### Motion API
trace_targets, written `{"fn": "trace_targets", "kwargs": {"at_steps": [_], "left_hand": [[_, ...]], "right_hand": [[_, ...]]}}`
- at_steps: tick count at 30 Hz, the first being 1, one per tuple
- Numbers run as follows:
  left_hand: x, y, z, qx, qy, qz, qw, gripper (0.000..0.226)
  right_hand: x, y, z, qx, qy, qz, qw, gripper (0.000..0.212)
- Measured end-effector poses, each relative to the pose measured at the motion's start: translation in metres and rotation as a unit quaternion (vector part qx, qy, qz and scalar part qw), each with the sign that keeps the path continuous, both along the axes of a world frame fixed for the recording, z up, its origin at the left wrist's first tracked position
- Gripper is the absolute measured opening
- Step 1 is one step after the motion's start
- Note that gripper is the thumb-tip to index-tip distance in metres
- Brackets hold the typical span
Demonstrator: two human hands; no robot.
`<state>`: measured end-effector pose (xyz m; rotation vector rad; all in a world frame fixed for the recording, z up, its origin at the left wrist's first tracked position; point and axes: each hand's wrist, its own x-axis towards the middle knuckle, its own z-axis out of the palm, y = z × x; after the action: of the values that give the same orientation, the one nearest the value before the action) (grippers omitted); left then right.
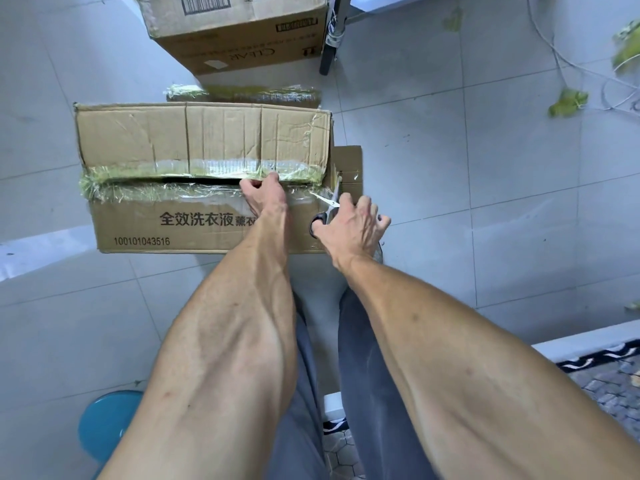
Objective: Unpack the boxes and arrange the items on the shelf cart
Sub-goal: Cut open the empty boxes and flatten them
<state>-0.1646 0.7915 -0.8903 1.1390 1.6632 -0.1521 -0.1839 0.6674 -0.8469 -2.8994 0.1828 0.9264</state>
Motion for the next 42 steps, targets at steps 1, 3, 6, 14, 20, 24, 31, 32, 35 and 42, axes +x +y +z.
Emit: {"fn": "trace_targets", "kwargs": {"at_steps": [1, 3, 6, 14, 20, 24, 31, 32, 35, 42], "left_hand": [[0.000, 0.001, -0.001, -0.002, -0.005, -0.011, 1.000, 0.022], [0.000, 0.001, -0.001, -0.004, -0.012, -0.022, 1.000, 0.023], [-0.004, -0.003, -0.001, -0.002, -0.011, -0.025, 1.000, 0.029], [-0.006, -0.007, 0.000, 0.014, -0.041, 0.050, 0.998, 0.029], [-0.007, -0.008, 0.004, 0.020, -0.050, 0.071, 0.996, 0.029], [-0.008, -0.011, 0.010, 0.040, -0.047, 0.046, 0.997, 0.028], [-0.012, -0.017, 0.016, 0.074, 0.060, -0.146, 0.985, 0.012], [-0.013, -0.017, 0.019, 0.099, 0.084, -0.187, 0.974, 0.011], [-0.015, -0.019, 0.027, 0.136, 0.132, -0.272, 0.944, 0.025], [-0.006, -0.021, 0.043, 0.118, 0.166, -0.329, 0.922, 0.036]], "right_hand": [[0.000, -0.006, 0.000, -0.014, 0.005, -0.006, 1.000, 0.041], [-0.002, -0.022, 0.001, -0.025, -0.012, -0.024, 0.999, 0.042], [-0.005, -0.033, 0.002, 0.007, -0.020, 0.007, 1.000, 0.040], [-0.005, 0.003, 0.003, 0.068, -0.002, -0.034, 0.997, 0.039], [0.001, 0.007, 0.009, 0.080, 0.004, -0.037, 0.996, 0.012], [0.005, -0.001, 0.014, 0.084, 0.010, 0.042, 0.996, 0.013], [0.004, -0.011, 0.010, 0.021, -0.010, 0.060, 0.998, 0.027], [0.005, -0.012, 0.011, 0.014, -0.008, 0.047, 0.999, 0.034], [-0.001, -0.013, 0.012, 0.023, -0.031, 0.037, 0.999, 0.036], [-0.018, -0.040, 0.020, 0.058, -0.126, 0.015, 0.990, 0.040]]}}
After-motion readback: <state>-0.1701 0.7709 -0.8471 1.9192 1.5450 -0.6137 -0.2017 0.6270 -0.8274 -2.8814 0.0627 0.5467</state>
